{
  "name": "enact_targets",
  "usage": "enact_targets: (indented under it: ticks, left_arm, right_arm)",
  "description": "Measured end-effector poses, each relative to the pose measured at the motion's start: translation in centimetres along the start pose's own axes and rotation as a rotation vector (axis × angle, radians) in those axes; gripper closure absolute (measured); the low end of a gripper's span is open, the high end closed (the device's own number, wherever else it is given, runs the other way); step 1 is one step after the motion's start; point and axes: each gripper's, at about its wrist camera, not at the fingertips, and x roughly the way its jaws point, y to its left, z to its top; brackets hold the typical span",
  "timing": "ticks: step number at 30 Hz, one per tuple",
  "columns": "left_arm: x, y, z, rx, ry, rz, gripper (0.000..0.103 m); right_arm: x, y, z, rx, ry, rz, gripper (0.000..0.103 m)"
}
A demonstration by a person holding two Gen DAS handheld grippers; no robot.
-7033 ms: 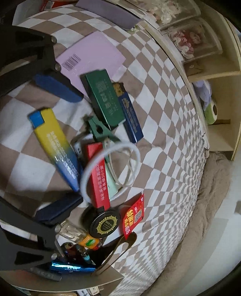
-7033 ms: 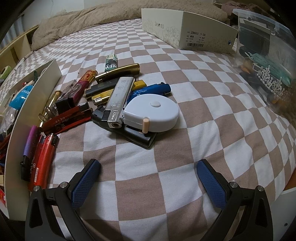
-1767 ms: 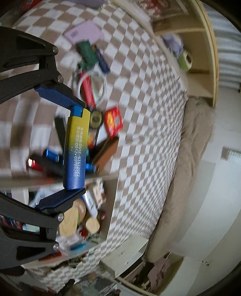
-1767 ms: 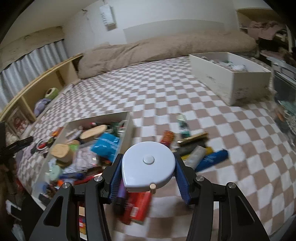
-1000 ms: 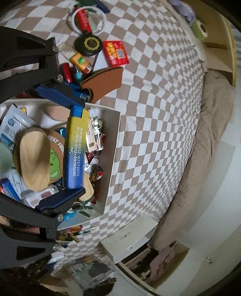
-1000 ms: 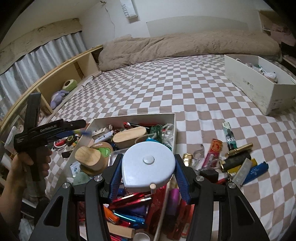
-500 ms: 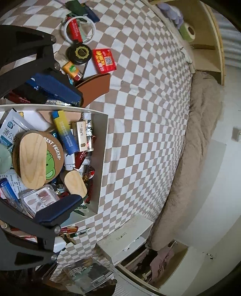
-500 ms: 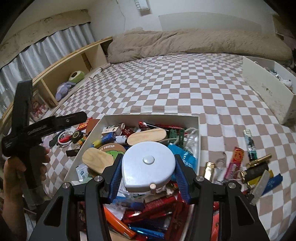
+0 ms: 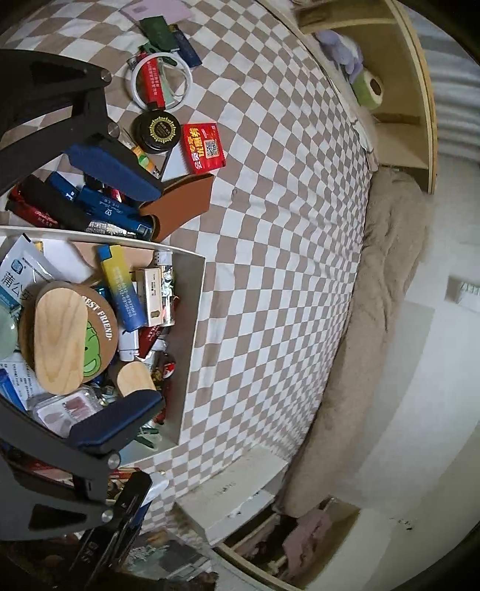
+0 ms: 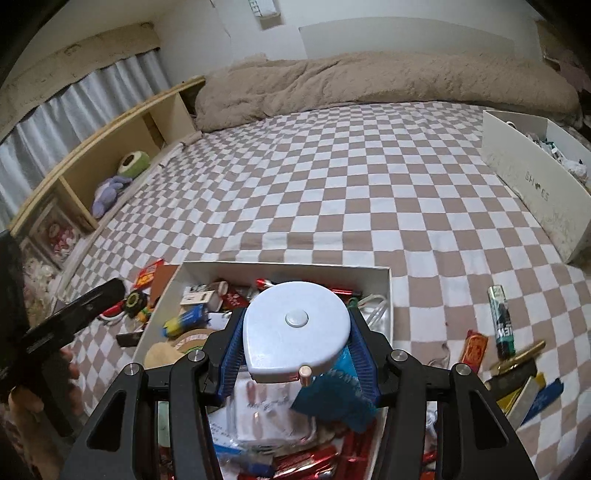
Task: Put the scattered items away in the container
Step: 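Open right tool dropping the tape measure into the tray, then withdraw both tools from the tray toward the remaining lighters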
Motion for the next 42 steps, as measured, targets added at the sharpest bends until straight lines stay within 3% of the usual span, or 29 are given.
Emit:
enact_targets:
  ticks: [8, 14, 22, 23, 24, 25, 27, 42]
  left_arm:
    - [-0.7, 2.6, -0.7, -0.089, -0.029, -0.034, 0.0]
    - [-1.7, 3.2, -0.8, -0.069, -0.056, -0.032, 0.0]
    - [-1.6, 3.9, -1.2, -0.056, -0.048, -0.024, 0.0]
    - [-1.6, 4.0, -1.2, -0.06, -0.047, -0.026, 0.0]
    - [-1.6, 4.2, -1.1, -0.065, -0.049, -0.023, 0.0]
    - [-1.7, 4.3, -1.1, -0.067, -0.053, -0.019, 0.0]
    - [-1.8, 4.6, -1.1, -0.07, -0.059, -0.009, 0.0]
    - [-3.0, 4.4, -1.4, -0.053, -0.075, 0.006, 0.0]
  right_arm:
    - [2.7, 2.2, 0.9, -0.058, 0.058, 0.009, 0.049]
    - [5.5, 5.8, 1.4, -0.121, 0.112, 0.045, 0.049]
    - [8.2, 8.0, 2.3, -0.131, 0.147, 0.03, 0.049]
    - [8.5, 8.0, 2.2, -0.128, 0.162, 0.025, 0.048]
    - [8.6, 8.1, 2.3, -0.124, 0.166, 0.019, 0.037]
    - [8.5, 8.0, 2.3, -0.119, 0.156, 0.005, 0.019]
    - [7.7, 7.7, 2.3, -0.111, 0.121, -0.002, 0.001]
    - [2.9, 6.3, 1.0, -0.058, 0.049, 0.014, 0.001]
